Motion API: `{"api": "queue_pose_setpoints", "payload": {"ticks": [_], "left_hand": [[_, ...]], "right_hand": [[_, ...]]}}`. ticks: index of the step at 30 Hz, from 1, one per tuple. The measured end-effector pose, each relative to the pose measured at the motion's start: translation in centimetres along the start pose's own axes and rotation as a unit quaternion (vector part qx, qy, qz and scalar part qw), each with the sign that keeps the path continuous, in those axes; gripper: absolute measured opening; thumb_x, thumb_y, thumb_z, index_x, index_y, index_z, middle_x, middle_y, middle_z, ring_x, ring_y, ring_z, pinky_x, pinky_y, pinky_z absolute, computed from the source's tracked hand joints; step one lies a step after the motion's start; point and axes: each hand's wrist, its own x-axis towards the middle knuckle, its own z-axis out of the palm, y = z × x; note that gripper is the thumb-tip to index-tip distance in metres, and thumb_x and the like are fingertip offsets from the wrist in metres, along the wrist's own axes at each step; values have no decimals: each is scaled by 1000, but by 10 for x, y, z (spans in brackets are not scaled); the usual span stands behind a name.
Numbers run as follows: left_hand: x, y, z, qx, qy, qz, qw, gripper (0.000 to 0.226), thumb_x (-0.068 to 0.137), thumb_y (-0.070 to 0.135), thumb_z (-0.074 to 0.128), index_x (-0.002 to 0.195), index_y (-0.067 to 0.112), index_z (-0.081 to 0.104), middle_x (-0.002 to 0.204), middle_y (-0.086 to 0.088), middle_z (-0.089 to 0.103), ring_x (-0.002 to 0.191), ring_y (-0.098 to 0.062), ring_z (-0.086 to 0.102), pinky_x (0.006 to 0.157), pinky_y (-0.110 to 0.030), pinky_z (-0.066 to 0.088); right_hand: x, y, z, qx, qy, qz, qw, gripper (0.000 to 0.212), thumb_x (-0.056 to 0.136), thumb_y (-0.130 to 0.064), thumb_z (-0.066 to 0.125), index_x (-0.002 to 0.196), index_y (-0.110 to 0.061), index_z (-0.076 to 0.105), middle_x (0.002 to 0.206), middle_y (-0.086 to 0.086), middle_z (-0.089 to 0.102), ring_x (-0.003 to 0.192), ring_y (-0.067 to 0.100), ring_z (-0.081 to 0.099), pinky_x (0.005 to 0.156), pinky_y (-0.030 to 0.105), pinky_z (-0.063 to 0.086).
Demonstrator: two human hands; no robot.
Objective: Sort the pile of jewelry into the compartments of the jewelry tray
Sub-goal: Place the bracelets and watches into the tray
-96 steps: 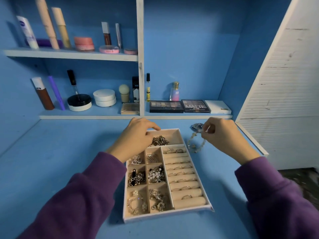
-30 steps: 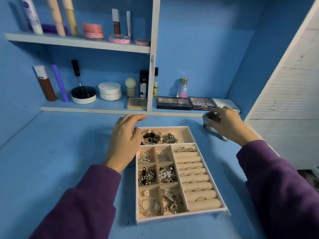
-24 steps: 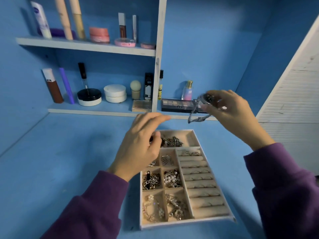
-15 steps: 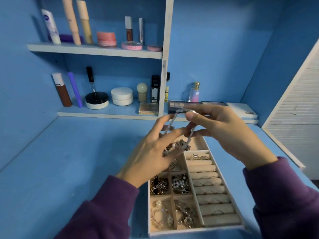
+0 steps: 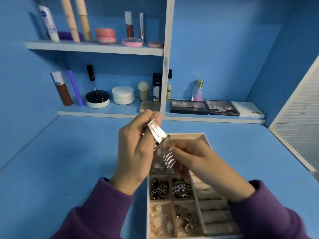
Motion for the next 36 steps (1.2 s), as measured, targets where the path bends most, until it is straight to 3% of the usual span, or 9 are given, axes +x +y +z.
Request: {"api": "queue_pose_setpoints", "payload": {"ticks": [3, 6, 12, 15, 19, 24, 31, 33, 36], "left_hand": [[4, 0, -2, 20, 44, -22, 999, 37, 92, 31, 43, 57, 24, 30, 50, 10, 31, 50, -8, 28, 48, -28, 26], [6, 0, -4, 41, 67, -31, 996, 35, 91, 31, 42, 59, 23, 32, 50, 9, 33, 50, -9, 29, 50, -26, 28], [6, -9, -2, 25, -2, -115, 993, 37, 92, 28, 46, 56, 25, 39, 49, 11, 34, 49, -11, 31, 49, -28, 27], [6, -13, -3, -14, -76, -166, 983, 32, 89, 18, 55, 58, 18, 47, 45, 9, 32, 40, -9, 28, 45, -24, 26], [7, -15, -7, -150, -184, -201, 950, 16, 73, 30, 67, 69, 15, 62, 49, 7, 37, 46, -10, 38, 49, -21, 41], [7, -18, -6, -212, -207, -262, 919, 20, 78, 19, 59, 85, 2, 67, 56, 2, 53, 58, -7, 52, 62, -16, 46], [5, -20, -2, -162, -174, -251, 939, 9, 70, 17, 73, 78, 13, 73, 66, -2, 62, 61, -8, 54, 60, -15, 45], [4, -18, -1, -162, -174, -256, 937, 15, 68, 20, 70, 79, 10, 71, 66, -2, 67, 63, -10, 56, 61, -16, 46], [4, -14, 0, -210, -175, -280, 920, 19, 72, 18, 63, 84, 5, 69, 71, -4, 69, 67, -12, 60, 62, -16, 49]], "right_hand": [[-1, -4, 13, -9, 41, -67, 997, 41, 93, -41, 42, 92, -7, 64, 73, 18, 57, 61, 22, 49, 59, 30, 41], [-3, -8, 17, 1, 74, -95, 993, 59, 87, -59, 42, 85, -4, 63, 83, 7, 54, 74, 8, 50, 71, 13, 38], [-1, -10, 10, 190, 51, -96, 976, 16, 79, -23, 65, 74, -8, 63, 69, 4, 62, 69, 15, 57, 67, 19, 47], [1, -9, -4, 337, 48, -67, 938, 15, 76, -23, 65, 64, -14, 61, 59, 2, 46, 61, 15, 49, 75, 29, 42], [3, -5, -15, 417, 96, -8, 904, 28, 82, -31, 53, 63, -13, 63, 54, -2, 28, 51, 13, 34, 76, 31, 39], [3, 0, -26, 474, 76, -46, 876, 14, 76, -21, 56, 67, -12, 51, 56, -2, 40, 56, 14, 32, 75, 30, 32], [0, 7, -34, 124, 79, -122, 982, 25, 80, -40, 57, 68, -21, 47, 74, 7, 42, 75, 20, 39, 73, 36, 31], [-2, 4, -34, 2, 113, -131, 985, 25, 85, -39, 51, 69, -20, 50, 71, 5, 46, 72, 20, 43, 70, 31, 33], [-2, 2, -31, -38, 127, -153, 979, 22, 85, -36, 55, 73, -18, 52, 68, -9, 52, 65, 6, 48, 62, 15, 36]]}}
